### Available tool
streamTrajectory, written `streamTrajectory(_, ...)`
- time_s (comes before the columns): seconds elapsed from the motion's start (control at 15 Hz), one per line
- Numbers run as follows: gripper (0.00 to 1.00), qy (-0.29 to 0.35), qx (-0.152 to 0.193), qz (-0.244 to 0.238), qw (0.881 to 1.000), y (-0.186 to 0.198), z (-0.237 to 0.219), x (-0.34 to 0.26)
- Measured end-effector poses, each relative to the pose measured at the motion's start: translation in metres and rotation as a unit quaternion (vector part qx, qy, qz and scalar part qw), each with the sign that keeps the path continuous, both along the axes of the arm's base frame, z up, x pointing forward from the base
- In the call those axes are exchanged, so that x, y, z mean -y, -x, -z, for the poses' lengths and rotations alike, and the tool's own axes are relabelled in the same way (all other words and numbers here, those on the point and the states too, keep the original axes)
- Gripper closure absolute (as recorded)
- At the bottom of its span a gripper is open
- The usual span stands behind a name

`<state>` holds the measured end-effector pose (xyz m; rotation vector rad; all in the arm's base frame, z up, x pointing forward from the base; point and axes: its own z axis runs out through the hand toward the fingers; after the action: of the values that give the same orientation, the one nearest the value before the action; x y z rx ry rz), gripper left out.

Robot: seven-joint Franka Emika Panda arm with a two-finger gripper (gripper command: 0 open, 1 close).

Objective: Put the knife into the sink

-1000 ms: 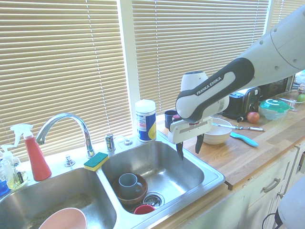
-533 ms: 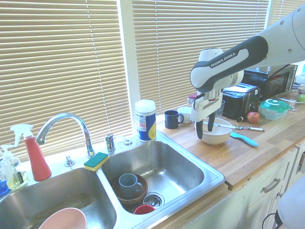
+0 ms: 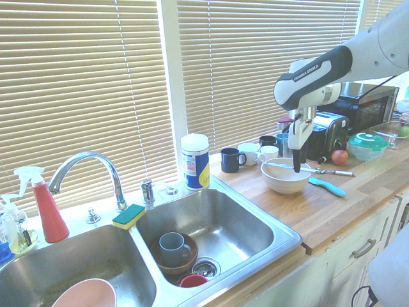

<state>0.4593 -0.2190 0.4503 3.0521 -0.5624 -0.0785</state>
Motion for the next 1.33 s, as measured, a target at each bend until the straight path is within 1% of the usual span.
streamTrajectory(0.33, 0.00, -0.009, 0.001, 0.016, 1.000, -0.037, 0.013, 0.031)
streamTrajectory(0.4, 1.00, -0.010, -0.002, 0.019, 1.000, -0.042, 0.018, 0.035)
streamTrajectory(0.73, 1.00, -0.010, -0.016, 0.025, 0.999, -0.049, 0.038, 0.045)
streamTrajectory(1.33, 1.00, -0.012, -0.026, 0.032, 0.999, -0.048, 0.050, 0.052)
